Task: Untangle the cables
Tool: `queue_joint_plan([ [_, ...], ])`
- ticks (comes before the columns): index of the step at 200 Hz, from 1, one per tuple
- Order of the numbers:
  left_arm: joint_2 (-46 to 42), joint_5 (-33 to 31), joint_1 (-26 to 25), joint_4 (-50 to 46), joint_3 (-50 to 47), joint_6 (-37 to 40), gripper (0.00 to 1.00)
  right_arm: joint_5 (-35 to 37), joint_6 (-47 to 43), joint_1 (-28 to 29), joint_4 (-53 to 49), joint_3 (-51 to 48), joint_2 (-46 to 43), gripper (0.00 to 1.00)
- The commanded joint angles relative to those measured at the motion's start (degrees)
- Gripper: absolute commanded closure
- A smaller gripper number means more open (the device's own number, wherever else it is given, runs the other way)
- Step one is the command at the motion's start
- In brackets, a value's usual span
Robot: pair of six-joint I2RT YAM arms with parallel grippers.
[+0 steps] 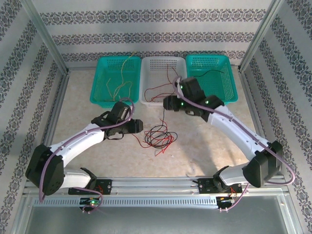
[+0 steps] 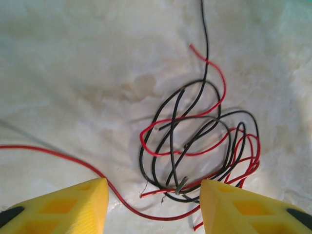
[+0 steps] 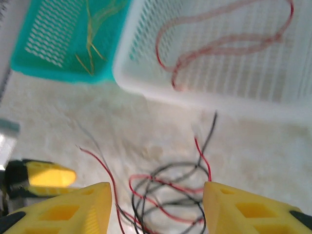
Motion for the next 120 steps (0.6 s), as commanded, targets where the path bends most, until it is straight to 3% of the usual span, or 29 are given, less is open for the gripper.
queue_joint_plan([
  [1, 1.7, 3.2, -0.7, 3.8, -0.4, -2.8, 0.50, 2.3, 5.8, 1.6, 4.0, -7.6, -1.5, 0.48],
  [38, 5.4, 2.2, -2.7, 2.5, 2.3, -1.9, 0.52, 3.5, 8.7, 4.4, 5.2, -14.3, 0.2, 0.49],
  [120, -0.3, -0.6, -2.7, 0.9, 2.5, -1.1, 0.51, 4.9, 11.2, 8.3, 2.8, -14.3, 8.7, 0.56],
])
